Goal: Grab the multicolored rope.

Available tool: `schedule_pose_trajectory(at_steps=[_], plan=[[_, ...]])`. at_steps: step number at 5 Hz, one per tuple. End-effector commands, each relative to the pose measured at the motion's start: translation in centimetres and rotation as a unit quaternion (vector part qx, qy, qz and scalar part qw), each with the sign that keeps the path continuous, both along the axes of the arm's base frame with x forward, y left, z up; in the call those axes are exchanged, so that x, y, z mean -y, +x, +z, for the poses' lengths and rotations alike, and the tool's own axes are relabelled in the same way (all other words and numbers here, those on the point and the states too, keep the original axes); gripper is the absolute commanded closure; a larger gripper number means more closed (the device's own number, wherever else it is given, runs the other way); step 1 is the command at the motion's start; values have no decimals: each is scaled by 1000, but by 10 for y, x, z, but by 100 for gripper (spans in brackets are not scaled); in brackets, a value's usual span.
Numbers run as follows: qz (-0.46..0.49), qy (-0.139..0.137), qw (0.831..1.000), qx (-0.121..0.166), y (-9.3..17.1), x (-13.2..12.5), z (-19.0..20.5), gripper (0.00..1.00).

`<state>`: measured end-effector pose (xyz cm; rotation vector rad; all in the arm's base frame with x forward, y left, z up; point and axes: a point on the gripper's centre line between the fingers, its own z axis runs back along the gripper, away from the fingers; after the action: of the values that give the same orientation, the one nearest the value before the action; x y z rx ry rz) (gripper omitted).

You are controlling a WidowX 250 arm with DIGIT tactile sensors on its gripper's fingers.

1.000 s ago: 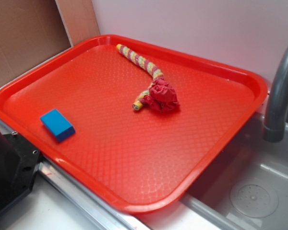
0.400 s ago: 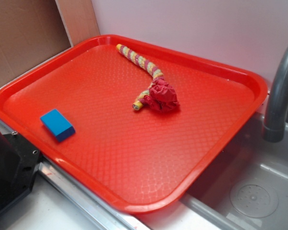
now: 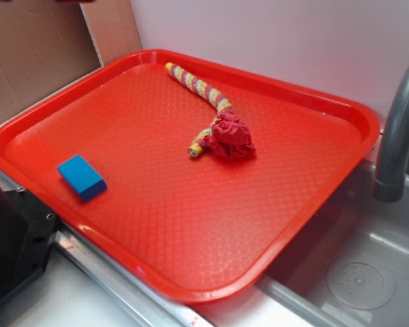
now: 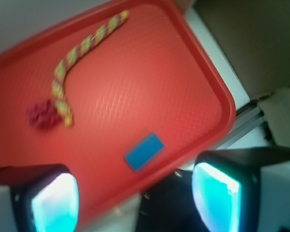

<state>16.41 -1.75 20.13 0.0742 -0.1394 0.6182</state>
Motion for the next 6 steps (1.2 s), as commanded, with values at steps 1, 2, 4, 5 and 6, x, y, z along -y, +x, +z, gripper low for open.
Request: schedule_pose_trajectory(at_steps=[1, 2, 4, 5, 6], plan=[[117, -23, 991, 65, 46, -11, -33, 0], [103, -48, 992, 48, 81, -10, -63, 0], [120, -58, 990, 50, 132, -13, -110, 0], [98, -61, 992, 44, 153, -5, -134, 0], [86, -62, 994, 32, 153, 2, -148, 0]])
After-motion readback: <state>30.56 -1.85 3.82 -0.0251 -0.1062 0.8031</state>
